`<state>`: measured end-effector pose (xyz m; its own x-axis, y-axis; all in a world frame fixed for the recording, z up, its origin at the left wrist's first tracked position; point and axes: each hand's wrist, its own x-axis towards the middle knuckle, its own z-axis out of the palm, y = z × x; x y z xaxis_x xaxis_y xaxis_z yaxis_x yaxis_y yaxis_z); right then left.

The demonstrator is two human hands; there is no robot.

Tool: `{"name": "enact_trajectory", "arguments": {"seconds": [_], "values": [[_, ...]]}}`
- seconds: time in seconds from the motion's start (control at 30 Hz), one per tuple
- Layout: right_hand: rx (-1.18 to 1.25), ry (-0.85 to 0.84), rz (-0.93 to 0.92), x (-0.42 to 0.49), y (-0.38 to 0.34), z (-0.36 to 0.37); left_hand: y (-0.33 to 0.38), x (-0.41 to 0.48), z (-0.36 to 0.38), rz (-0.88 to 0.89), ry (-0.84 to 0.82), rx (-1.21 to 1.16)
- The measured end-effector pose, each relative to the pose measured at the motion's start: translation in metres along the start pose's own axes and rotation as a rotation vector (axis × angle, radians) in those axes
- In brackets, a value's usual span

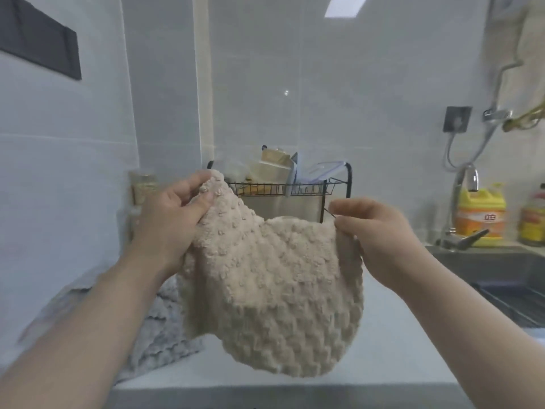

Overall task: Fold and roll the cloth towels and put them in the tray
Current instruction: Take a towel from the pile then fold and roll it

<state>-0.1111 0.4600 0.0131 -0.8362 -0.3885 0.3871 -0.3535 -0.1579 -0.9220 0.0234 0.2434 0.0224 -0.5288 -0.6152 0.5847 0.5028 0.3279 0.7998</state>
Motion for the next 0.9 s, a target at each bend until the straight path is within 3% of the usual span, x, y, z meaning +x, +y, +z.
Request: {"name": "enact_trajectory", "arguments": {"seconds": [0.1,0.2,0.3,0.37,0.43,0.53,0.63,0.73,0.9], "values": [[-0.172,0.098,0.0,-0.005,0.009,-0.024,-0.021,0.001,0.008,-0.084,-0.071,0.167],[-0.496,0.161,-0.015,0.007,0.045,-0.037,-0.064,0.003,0.017,-0.157,-0.124,0.512],[-0.703,0.137,0.053,0.025,0.102,-0.04,-0.123,0.003,0.031,-0.207,-0.3,0.798],[-0.806,0.045,0.146,0.037,0.145,-0.041,-0.16,-0.001,0.04,-0.279,-0.44,0.916],[-1.006,-0.152,0.229,0.042,0.182,-0.04,-0.188,-0.007,0.045,-0.323,-0.502,1.045],[-1.381,-0.313,0.176,0.039,0.21,-0.038,-0.199,-0.019,0.048,-0.205,-0.561,1.209],[-1.281,-0.402,0.044,0.027,0.205,-0.037,-0.198,-0.035,0.046,-0.161,-0.825,1.12],[-1.241,-0.609,0.076,0.013,0.2,-0.038,-0.202,-0.047,0.033,-0.131,-1.072,1.233],[-1.355,-0.662,0.079,0.013,0.207,-0.045,-0.219,-0.041,0.022,-0.12,-1.155,1.314]]}}
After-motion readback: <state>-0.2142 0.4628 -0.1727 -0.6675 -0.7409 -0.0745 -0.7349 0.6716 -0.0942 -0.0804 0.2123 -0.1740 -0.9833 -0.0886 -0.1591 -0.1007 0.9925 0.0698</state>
